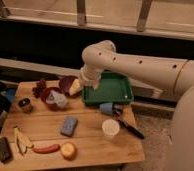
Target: Place eraser in purple bowl
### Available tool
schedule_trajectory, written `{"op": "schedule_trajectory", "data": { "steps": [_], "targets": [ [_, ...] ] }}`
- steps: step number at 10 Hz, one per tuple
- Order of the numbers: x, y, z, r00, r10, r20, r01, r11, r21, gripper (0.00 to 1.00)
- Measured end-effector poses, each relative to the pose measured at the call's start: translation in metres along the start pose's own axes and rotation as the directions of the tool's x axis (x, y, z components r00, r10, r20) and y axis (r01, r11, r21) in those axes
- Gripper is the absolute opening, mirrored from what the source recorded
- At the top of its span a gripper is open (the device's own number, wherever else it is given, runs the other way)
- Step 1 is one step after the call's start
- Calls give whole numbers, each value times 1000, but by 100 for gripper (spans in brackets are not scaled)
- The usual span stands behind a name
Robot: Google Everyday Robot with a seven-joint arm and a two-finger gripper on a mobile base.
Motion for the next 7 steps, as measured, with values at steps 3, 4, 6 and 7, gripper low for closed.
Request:
{"op": "schedule_trajectory", "data": {
  "steps": [3, 4, 6, 7],
  "targets": [
    [4, 17, 3, 999, -34, 1, 34, 999, -6, 80],
    [4, 18, 3, 999, -35, 1, 35, 999, -7, 80],
    [6, 21, 9, 999, -43, -2, 43, 999, -23, 80],
    [5, 29, 17, 998, -61, -4, 61, 997, -37, 80]
  ]
}}
